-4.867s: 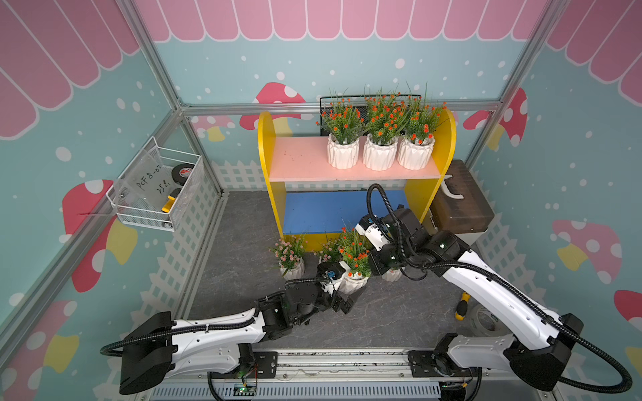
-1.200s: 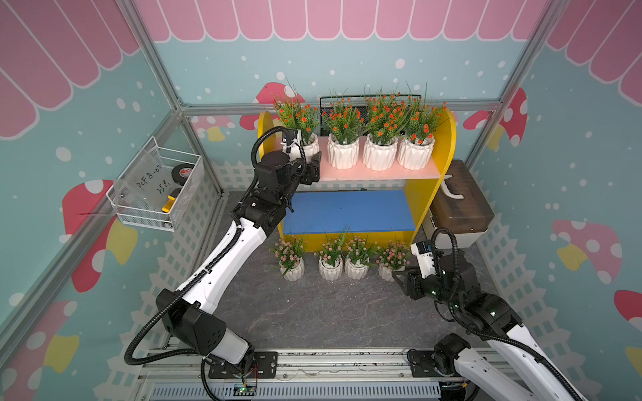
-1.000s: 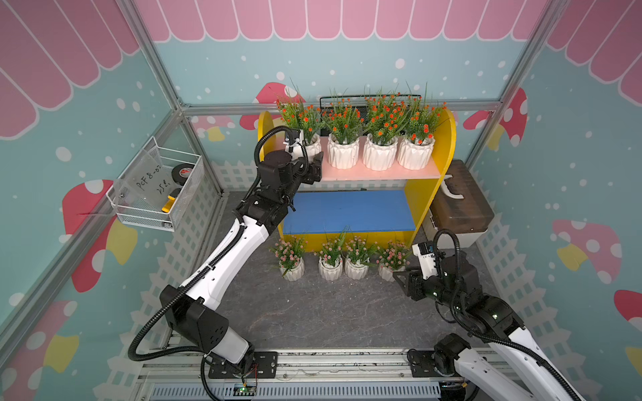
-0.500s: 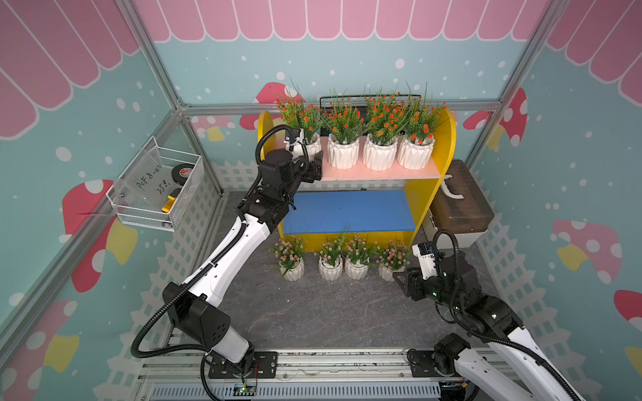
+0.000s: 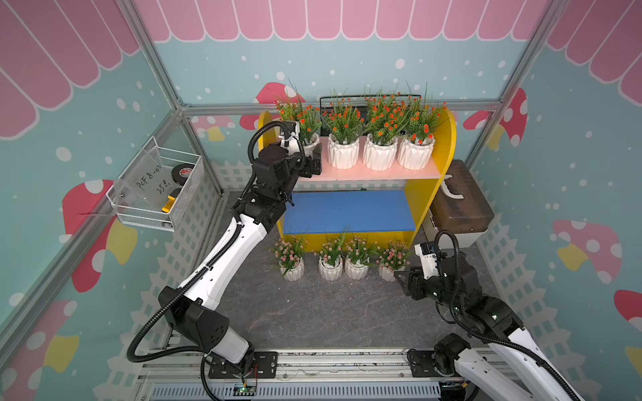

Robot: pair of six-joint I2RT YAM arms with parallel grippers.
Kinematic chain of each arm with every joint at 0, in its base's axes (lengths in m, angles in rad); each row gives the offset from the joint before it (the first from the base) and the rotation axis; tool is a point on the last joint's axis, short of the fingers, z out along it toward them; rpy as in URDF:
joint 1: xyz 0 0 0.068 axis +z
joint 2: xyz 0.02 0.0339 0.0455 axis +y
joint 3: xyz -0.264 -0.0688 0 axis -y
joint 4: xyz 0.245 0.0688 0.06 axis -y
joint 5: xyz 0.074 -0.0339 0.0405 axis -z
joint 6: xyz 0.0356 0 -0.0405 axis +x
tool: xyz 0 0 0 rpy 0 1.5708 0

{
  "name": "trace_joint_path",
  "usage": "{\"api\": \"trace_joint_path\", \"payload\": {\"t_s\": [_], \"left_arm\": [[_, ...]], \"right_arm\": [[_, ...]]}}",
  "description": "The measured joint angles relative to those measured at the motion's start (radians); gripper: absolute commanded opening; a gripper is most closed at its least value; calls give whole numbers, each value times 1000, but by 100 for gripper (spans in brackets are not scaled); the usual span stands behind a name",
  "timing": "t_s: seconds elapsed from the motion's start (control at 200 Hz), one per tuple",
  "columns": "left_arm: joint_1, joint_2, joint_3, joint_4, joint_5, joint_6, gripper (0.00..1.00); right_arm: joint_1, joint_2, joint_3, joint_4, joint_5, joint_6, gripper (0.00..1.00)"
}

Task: Place the baby's breath potted plants on the rack by color
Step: Place the baby's breath potted plant on the rack.

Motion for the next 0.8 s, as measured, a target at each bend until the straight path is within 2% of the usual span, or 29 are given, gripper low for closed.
{"api": "trace_joint_path", "payload": {"t_s": [0.25,0.52,0.655,0.8], "left_arm": [[0,-121,-47,-24,-1,-4,99],[-13,-230,-138,-29,10,-23,99],[-54,-265,-201,-29,12,-23,99],[-151,-316,-300,-23,6,-23,99]], "right_arm": [[-9,25,5,-31,92,9,64],[-74,76,52,-34,149,8,64],[-124,103,82,-31,159,-2,64],[-213,146,95,-14,151,-17,62]]}}
